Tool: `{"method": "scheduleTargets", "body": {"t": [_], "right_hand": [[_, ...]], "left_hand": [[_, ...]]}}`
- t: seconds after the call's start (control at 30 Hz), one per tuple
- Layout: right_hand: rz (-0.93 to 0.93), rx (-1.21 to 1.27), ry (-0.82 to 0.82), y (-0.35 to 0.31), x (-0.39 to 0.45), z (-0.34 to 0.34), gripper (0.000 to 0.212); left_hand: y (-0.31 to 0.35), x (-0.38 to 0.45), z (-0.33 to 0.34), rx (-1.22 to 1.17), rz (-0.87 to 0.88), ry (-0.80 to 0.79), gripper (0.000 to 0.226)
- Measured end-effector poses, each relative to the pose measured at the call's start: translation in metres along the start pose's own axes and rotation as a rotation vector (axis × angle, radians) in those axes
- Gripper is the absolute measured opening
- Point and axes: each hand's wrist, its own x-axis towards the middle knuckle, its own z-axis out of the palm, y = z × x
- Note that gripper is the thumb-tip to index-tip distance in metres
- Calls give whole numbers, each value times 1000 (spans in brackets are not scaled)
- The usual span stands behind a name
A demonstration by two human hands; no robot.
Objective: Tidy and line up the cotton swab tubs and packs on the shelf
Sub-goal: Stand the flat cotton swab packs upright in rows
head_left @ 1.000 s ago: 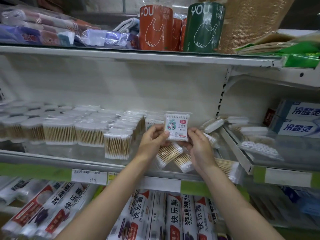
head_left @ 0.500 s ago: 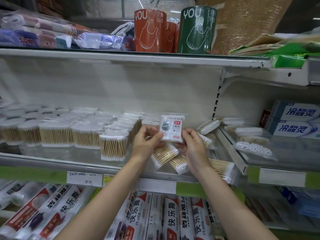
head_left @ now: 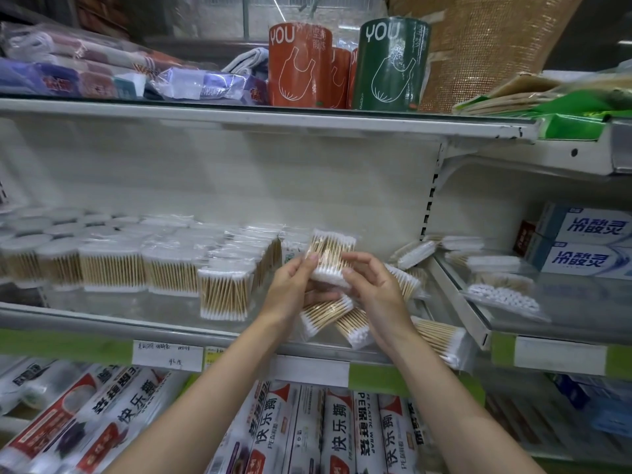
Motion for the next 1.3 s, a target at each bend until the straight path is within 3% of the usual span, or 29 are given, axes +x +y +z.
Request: {"method": "scheduleTargets", "body": {"t": [0.2, 0.4, 0.67, 0.93, 1.03, 1.13, 1.3], "right_hand": [[-3, 76, 69, 2, 2, 2, 21], [-36, -7, 100, 3, 2, 0, 16], [-6, -25, 19, 2, 0, -1, 27], [62, -20, 26, -1, 2, 4, 30], [81, -8, 36, -6, 4, 11, 52], [101, -2, 6, -14, 10, 19, 63], [111, -31, -80, -38, 23, 21, 36]], "left_hand": [[1, 0, 1, -56, -1, 41, 17], [-1, 2, 0, -59, -10, 64, 6], [5, -2, -2, -25, 88, 101, 26], [4, 0, -2, 8, 97, 42, 6], [9, -1, -1, 14, 158, -59, 10], [22, 5, 2, 188, 188, -124, 7], [58, 25, -11, 518, 284, -38, 18]]}}
